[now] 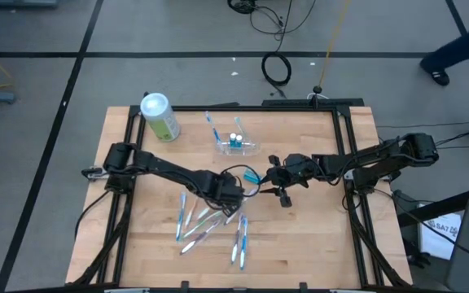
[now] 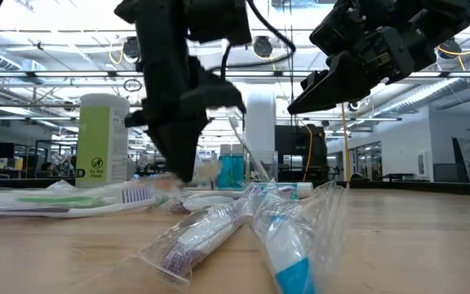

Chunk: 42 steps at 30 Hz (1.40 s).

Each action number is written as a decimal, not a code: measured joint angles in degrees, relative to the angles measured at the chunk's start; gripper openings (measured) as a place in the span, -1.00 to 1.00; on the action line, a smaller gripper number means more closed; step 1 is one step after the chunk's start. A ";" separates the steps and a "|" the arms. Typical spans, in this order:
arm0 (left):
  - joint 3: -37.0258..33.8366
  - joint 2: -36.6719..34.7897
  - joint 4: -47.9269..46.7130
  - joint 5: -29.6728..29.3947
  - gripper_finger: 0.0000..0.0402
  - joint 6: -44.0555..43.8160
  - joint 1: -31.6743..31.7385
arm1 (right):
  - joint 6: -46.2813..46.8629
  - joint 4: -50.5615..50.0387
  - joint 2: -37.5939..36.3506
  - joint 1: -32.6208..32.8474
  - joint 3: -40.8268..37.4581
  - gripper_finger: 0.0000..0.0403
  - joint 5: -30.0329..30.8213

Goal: Pick & Place toothbrushing station
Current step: Put the right orange toothbrush into the transparent organizer

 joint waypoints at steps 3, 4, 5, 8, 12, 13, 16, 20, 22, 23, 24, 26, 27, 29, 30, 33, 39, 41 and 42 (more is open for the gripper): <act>0.00 -2.69 -0.04 -3.98 -0.98 0.15 -0.08 | 0.00 0.01 0.00 0.00 0.00 -0.35 0.03; 0.00 -3.85 0.01 -5.39 -0.98 0.38 -0.09 | -0.01 0.04 0.00 0.00 0.00 -0.35 0.03; 0.00 -5.02 0.17 -6.72 -0.98 0.42 -0.10 | 0.00 0.02 0.00 0.00 0.00 -0.35 0.04; 0.02 -8.56 0.31 -11.26 -0.99 1.67 -0.22 | 0.00 0.02 0.00 0.00 0.00 -0.35 0.07; 0.02 -13.36 0.51 -17.80 -0.99 3.91 -0.22 | 0.00 0.02 0.00 0.00 0.00 -0.35 0.07; 0.02 -14.37 0.60 -19.40 -0.99 4.72 -0.22 | -0.01 0.02 0.00 0.00 0.00 -0.35 0.09; 0.02 -17.09 0.65 -24.74 -1.00 6.57 -0.22 | 0.00 0.02 0.00 -0.02 0.00 -0.35 0.11; 0.09 -19.35 1.21 -31.13 -1.00 9.46 -0.20 | 0.00 0.02 0.00 0.00 0.00 -0.35 0.13; 0.09 -19.66 1.74 -34.00 -1.00 10.89 -0.17 | 0.00 0.04 0.00 -0.01 0.00 -0.35 0.13; 0.09 -19.75 2.41 -35.19 -1.00 11.76 -0.17 | 0.00 0.03 0.00 -0.02 0.00 -0.35 0.13; 0.09 -19.85 3.14 -35.86 -1.00 12.54 -0.10 | 0.00 0.03 0.00 -0.02 0.00 -0.35 0.13; 0.09 -20.04 4.84 -36.01 -1.00 14.39 0.40 | 0.00 0.13 0.00 0.00 0.00 -0.35 0.13; 0.09 -20.04 5.57 -35.71 -1.00 15.31 0.69 | 0.00 0.17 0.00 0.00 0.00 -0.35 0.13; 0.09 -20.04 5.81 -35.55 -1.00 16.68 1.73 | 0.00 0.57 0.01 -0.02 0.00 -0.35 0.13; 0.09 -20.04 5.96 -35.54 -1.00 17.43 2.42 | 0.02 0.86 0.01 -0.01 0.00 -0.35 0.13; 0.09 -20.04 6.77 -34.49 -1.00 19.57 4.73 | 0.10 1.61 0.02 0.00 0.00 -0.35 0.00; 0.09 -20.04 11.84 -28.97 -1.00 25.16 8.89 | 0.11 2.20 0.00 -0.02 0.00 -0.35 -0.02; 0.09 -20.13 14.78 -26.36 -1.00 27.73 9.96 | 0.04 2.20 0.01 0.00 0.00 -0.35 -0.02; 0.09 -20.31 16.11 -24.87 -1.00 29.02 10.54 | 0.04 2.20 0.02 -0.01 0.00 -0.35 -0.04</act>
